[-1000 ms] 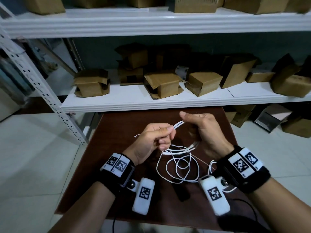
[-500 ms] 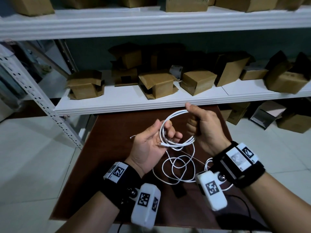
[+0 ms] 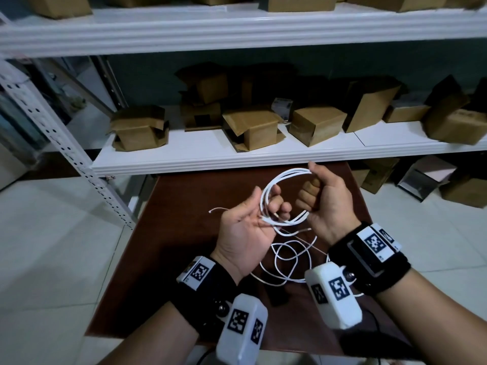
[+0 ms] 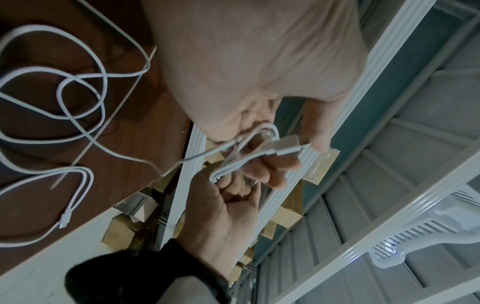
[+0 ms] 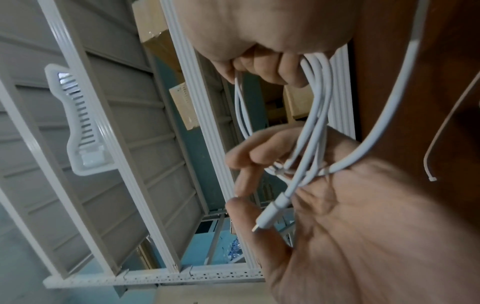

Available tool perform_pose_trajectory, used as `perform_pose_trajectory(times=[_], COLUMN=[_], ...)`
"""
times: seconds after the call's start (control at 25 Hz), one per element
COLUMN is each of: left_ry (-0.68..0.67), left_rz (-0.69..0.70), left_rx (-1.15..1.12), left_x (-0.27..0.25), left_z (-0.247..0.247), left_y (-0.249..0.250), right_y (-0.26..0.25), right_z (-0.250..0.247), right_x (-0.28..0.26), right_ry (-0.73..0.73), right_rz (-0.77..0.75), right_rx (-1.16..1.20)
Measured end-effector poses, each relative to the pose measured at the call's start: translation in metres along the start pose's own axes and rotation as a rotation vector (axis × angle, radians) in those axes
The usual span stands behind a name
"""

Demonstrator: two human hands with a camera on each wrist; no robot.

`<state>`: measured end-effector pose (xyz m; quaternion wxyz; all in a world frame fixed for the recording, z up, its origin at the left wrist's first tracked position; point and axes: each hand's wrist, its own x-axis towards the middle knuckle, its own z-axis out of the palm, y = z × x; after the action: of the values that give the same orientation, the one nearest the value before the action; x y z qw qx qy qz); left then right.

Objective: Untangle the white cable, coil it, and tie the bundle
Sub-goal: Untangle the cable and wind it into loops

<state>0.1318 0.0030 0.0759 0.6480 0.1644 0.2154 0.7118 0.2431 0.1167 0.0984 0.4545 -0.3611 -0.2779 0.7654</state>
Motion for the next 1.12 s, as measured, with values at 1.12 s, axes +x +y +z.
perform_pose_trajectory(times=[1.12], left_ry=[-0.051], left_rz=[0.095], left_rx=[0.096], left_x=[0.023], left_z=[-0.015], left_y=[0.003], right_y=[0.007], right_z=[-0.002], right_x=[-0.008], right_ry=[-0.150], right_rz=[0.062], right_rx=[0.058])
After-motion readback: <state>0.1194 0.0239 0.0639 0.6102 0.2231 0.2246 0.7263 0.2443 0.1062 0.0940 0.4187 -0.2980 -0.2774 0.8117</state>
